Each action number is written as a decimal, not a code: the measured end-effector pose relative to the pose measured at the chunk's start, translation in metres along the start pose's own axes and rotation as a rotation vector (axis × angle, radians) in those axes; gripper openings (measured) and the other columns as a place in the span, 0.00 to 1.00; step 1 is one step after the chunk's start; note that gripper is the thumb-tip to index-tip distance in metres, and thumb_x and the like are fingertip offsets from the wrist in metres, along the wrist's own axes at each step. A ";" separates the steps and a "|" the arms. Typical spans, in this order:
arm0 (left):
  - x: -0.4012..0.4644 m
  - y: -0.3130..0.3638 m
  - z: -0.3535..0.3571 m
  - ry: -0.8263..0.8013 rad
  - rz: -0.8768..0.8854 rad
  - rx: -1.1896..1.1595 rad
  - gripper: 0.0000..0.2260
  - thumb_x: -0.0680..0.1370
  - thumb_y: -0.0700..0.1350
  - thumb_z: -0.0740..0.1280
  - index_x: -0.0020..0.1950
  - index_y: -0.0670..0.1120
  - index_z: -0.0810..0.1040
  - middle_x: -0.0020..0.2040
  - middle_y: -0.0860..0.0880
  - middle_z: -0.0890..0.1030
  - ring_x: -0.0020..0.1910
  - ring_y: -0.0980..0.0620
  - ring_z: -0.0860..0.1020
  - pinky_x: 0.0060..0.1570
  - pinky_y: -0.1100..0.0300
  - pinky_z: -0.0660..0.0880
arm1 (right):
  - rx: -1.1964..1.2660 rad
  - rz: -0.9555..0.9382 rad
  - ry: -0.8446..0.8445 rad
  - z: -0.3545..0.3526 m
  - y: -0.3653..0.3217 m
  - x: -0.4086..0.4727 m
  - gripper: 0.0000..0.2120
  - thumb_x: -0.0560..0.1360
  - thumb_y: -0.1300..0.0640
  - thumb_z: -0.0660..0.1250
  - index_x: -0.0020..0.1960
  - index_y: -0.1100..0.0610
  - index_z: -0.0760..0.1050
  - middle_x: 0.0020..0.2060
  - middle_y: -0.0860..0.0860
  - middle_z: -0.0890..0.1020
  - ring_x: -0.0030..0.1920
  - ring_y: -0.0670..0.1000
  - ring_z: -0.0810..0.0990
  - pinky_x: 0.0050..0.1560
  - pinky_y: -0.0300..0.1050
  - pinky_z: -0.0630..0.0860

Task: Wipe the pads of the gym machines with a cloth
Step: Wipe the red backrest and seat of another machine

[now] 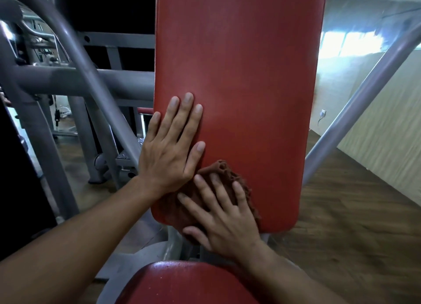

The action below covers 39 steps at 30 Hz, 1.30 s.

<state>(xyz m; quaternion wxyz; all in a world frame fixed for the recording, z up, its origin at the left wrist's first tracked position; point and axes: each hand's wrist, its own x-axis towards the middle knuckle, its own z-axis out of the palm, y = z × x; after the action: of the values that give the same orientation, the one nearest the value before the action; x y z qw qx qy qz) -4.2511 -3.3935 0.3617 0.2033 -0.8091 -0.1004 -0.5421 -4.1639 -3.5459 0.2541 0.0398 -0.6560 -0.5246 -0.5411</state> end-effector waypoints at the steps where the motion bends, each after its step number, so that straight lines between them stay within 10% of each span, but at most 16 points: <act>1: 0.001 -0.001 0.000 -0.002 0.013 -0.006 0.27 0.83 0.54 0.52 0.80 0.44 0.57 0.80 0.44 0.55 0.80 0.46 0.52 0.77 0.46 0.50 | -0.010 0.012 -0.005 0.001 -0.003 0.002 0.32 0.78 0.30 0.55 0.78 0.42 0.61 0.79 0.53 0.59 0.80 0.57 0.54 0.76 0.61 0.46; 27: -0.002 0.000 -0.003 0.003 -0.033 -0.122 0.27 0.81 0.48 0.56 0.79 0.41 0.57 0.79 0.43 0.58 0.80 0.47 0.55 0.77 0.46 0.53 | 0.049 0.561 0.012 -0.041 0.096 0.065 0.31 0.81 0.37 0.52 0.81 0.45 0.54 0.80 0.60 0.50 0.78 0.71 0.47 0.70 0.77 0.51; 34: -0.001 -0.001 -0.005 -0.024 -0.033 -0.130 0.26 0.81 0.48 0.55 0.79 0.41 0.59 0.79 0.42 0.58 0.80 0.47 0.55 0.76 0.45 0.54 | 0.085 0.616 -0.046 -0.038 0.085 0.073 0.34 0.76 0.25 0.49 0.79 0.35 0.50 0.80 0.61 0.45 0.77 0.73 0.41 0.64 0.85 0.45; 39: 0.000 0.003 -0.006 -0.031 -0.052 -0.158 0.27 0.81 0.48 0.56 0.79 0.41 0.59 0.79 0.42 0.58 0.80 0.47 0.54 0.77 0.45 0.52 | 0.000 0.602 0.036 -0.033 0.091 0.070 0.28 0.83 0.38 0.53 0.80 0.47 0.58 0.78 0.64 0.58 0.75 0.74 0.56 0.67 0.78 0.58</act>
<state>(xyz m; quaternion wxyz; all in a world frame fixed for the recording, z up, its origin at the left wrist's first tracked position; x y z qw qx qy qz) -4.2556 -3.3986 0.3631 0.1230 -0.8282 -0.0814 -0.5407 -4.1293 -3.5617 0.3676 0.2078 -0.7724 -0.3058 -0.5164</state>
